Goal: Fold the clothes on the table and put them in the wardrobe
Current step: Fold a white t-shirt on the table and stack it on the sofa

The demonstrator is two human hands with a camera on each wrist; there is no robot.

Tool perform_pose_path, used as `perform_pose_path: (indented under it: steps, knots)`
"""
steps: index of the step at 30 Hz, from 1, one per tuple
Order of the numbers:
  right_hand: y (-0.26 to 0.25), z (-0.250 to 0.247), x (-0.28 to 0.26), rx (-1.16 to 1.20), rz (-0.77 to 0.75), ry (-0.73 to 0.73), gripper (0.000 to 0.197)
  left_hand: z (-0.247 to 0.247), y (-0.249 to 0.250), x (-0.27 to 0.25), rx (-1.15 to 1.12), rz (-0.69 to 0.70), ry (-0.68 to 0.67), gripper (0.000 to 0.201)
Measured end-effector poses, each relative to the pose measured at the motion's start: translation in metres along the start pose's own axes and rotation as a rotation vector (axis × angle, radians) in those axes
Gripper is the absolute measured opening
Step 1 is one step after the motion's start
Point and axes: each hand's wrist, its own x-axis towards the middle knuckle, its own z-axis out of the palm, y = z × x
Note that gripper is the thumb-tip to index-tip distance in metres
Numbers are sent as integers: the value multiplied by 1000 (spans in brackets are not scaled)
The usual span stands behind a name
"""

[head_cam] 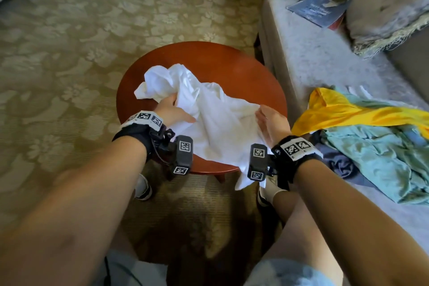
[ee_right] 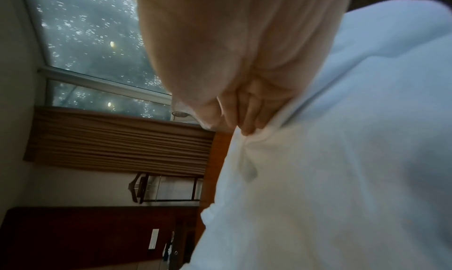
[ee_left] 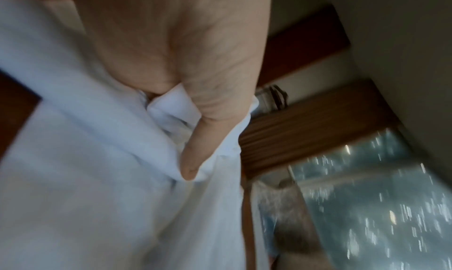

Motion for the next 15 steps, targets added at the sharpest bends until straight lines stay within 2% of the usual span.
perform_pose_path:
  steps: [1,3,5,6,7,8,9,11,14,15]
  knots:
    - [3,-6,-4,160,-12,91,28,1,-3,2,-36,8,23,74]
    - [13,-19,-6,263,-79,420,20,2,-6,1,-84,27,58,72]
    - [28,-39,-8,98,-34,629,28,8,-7,0,-87,40,73,72]
    - [34,-46,-11,27,55,638,37,11,-7,-1,-87,48,80,71]
    - [42,-53,-15,18,187,563,47,15,-7,-1,-78,60,91,68]
    - [50,-57,-18,52,289,424,49,17,-4,-5,-75,69,99,66]
    - [52,-60,-24,53,369,247,39,18,-2,-7,-69,78,104,65]
    - [54,-61,-35,6,382,-6,14,17,-2,-10,-58,84,96,65]
    - [52,-60,-40,-239,336,-107,8,15,-8,-18,23,108,82,62]
    - [49,-64,-38,-284,319,-81,7,15,-9,-20,96,128,71,55]
